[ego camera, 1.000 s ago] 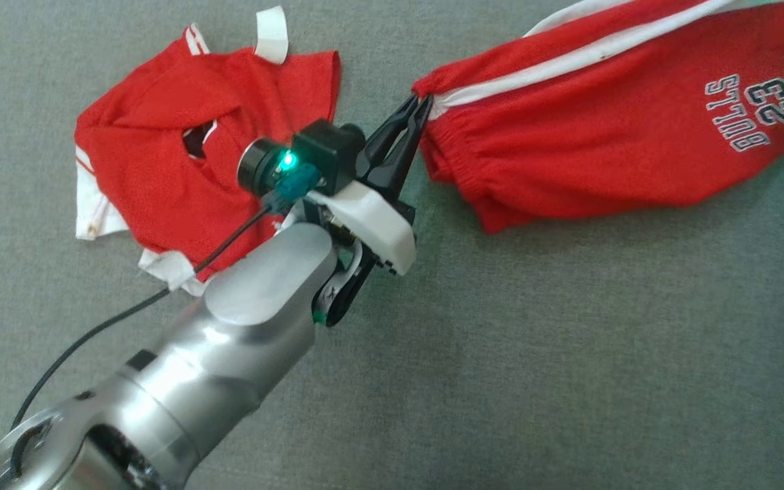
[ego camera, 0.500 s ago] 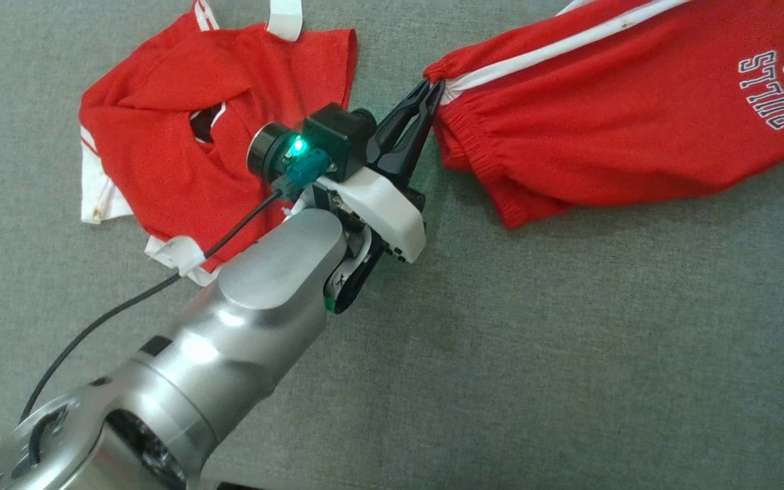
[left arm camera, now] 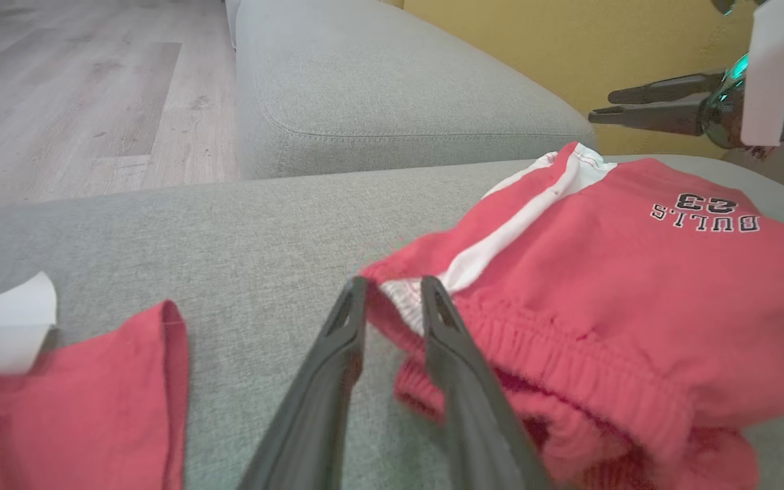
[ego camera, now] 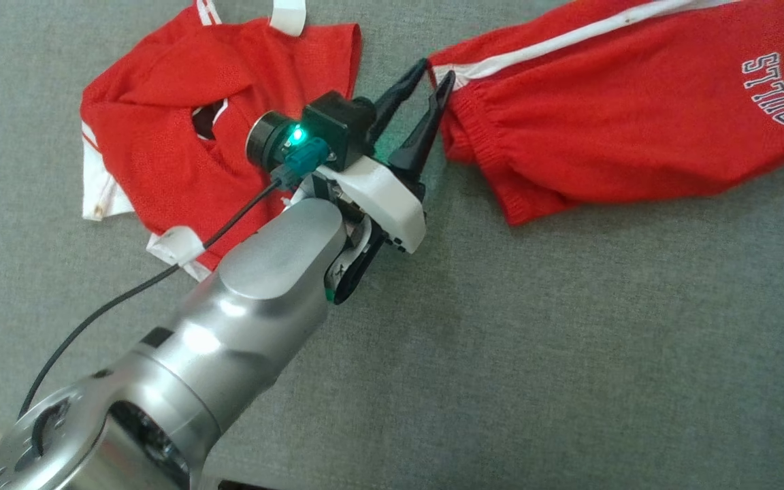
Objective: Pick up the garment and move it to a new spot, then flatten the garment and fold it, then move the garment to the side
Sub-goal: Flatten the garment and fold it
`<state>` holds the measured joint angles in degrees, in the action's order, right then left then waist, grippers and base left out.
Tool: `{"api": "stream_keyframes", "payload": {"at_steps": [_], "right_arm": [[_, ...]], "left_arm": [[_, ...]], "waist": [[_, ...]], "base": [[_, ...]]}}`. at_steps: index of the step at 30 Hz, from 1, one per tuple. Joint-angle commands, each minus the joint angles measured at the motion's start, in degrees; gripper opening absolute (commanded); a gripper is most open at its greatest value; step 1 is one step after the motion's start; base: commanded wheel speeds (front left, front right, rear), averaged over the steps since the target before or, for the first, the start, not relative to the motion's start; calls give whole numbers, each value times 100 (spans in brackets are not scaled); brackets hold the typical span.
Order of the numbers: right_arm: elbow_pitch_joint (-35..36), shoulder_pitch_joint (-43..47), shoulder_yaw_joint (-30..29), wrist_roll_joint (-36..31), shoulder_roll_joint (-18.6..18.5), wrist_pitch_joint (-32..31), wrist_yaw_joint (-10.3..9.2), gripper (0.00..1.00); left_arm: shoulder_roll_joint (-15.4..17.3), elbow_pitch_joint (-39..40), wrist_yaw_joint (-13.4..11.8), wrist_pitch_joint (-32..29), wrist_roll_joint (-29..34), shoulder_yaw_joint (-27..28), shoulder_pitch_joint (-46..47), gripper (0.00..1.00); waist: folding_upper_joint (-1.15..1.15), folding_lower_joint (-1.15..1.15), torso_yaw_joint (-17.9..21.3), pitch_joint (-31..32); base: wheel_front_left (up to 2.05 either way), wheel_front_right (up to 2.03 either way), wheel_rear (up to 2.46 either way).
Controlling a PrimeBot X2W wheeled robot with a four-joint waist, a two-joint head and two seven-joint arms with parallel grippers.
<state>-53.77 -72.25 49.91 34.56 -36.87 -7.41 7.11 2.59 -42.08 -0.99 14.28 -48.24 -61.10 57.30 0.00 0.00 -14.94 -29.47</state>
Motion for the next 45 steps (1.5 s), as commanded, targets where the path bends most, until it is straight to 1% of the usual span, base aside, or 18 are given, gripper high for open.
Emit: {"api": "stream_keyframes", "payload": {"at_steps": [1, 4, 9, 11, 12, 14, 15, 20, 24, 26, 28, 31, 33, 36, 38, 40, 43, 45], "right_arm": [[23, 0, -17, 65, -21, 112, 37, 100], [-123, 59, -112, 186, 17, 267, 37, 100], [-224, 279, -309, 566, 206, 541, 37, 100], [-248, 399, -398, 706, 257, 743, 37, 100], [-248, 399, -398, 706, 257, 743, 37, 100], [-330, 501, -553, 817, 329, 1015, 37, 100], [-316, 638, -705, 962, 493, 1301, 37, 100], [-126, 1052, -1026, 1185, 818, 1942, 37, 100], [197, 1492, -1368, 1170, 1035, 2181, 37, 100], [426, 1801, -1679, 1145, 1183, 2226, 37, 100], [793, 2157, -2054, 899, 1298, 2235, 37, 100], [1448, 2944, -2826, 479, 1646, 2238, 37, 100], [1886, 3523, -3321, 61, 1966, 2239, 37, 100], [2446, 4419, -3816, -589, 2513, 2239, 37, 100], [2725, 4958, -4062, -933, 2853, 2240, 37, 100], [2963, 5404, -4273, -1212, 3088, 2240, 37, 100], [3253, 5796, -4354, -1469, 3268, 2129, 37, 100], [3435, 5890, -4397, -1625, 3315, 1996, 37, 100]], "left_arm": [[76, 51, 17, 50, 46, 162, 142, 100], [76, -29, 0, 55, 17, 192, 75, 100], [178, -124, -196, 66, -10, 413, -45, 100], [214, -113, -251, 68, -17, 519, -135, 100], [214, -113, -251, 68, -17, 519, -135, 100], [281, -9, -321, 70, 10, 683, -236, 100], [394, 191, -420, 70, 70, 927, -350, 100], [747, 962, -803, 71, 396, 1709, -823, 100], [913, 1704, -866, 71, 639, 2342, -1508, 100], [975, 1972, -888, 71, 847, 2568, -1887, 100], [1010, 2200, -904, 71, 1066, 2767, -2254, 100], [1068, 2478, -897, 72, 1476, 3000, -2785, 100], [1060, 2601, -917, 72, 1635, 3244, -3157, 100], [975, 2751, -928, 72, 1821, 3619, -3699, 100], [900, 2815, -898, 72, 1999, 3779, -4009, 100], [800, 2858, -847, 72, 2159, 3923, -4280, 100], [634, 2883, -780, 72, 2337, 4140, -4589, 100], [552, 2863, -676, 72, 2470, 4210, -4673, 100]], "waist": [[0, 0, 28, 75], [0, 0, 82, 215], [0, 0, 234, 557], [0, 0, 278, 750], [0, 0, 278, 750], [0, 0, 337, 946], [0, 0, 410, 1126], [0, 0, 591, 1536], [0, 0, 723, 1771], [0, 0, 777, 1890], [0, 0, 833, 1984], [0, 0, 931, 2126], [0, 0, 1020, 2226], [0, 0, 1126, 2350], [0, 0, 1161, 2423], [0, 0, 1185, 2475], [0, 0, 1245, 2482], [0, 0, 1241, 2429]], "base": [[0, 0, 0], [0, 0, 0], [0, 0, 0], [0, 0, 0], [0, 0, 0], [0, 0, 0], [0, 0, 0], [0, 0, 0], [0, 0, 0], [0, 0, 0], [0, 0, 0], [0, 0, 0], [0, 0, 0], [0, 0, 0], [0, 0, 0], [0, 0, 0], [0, 0, 0], [0, 0, 0]]}}
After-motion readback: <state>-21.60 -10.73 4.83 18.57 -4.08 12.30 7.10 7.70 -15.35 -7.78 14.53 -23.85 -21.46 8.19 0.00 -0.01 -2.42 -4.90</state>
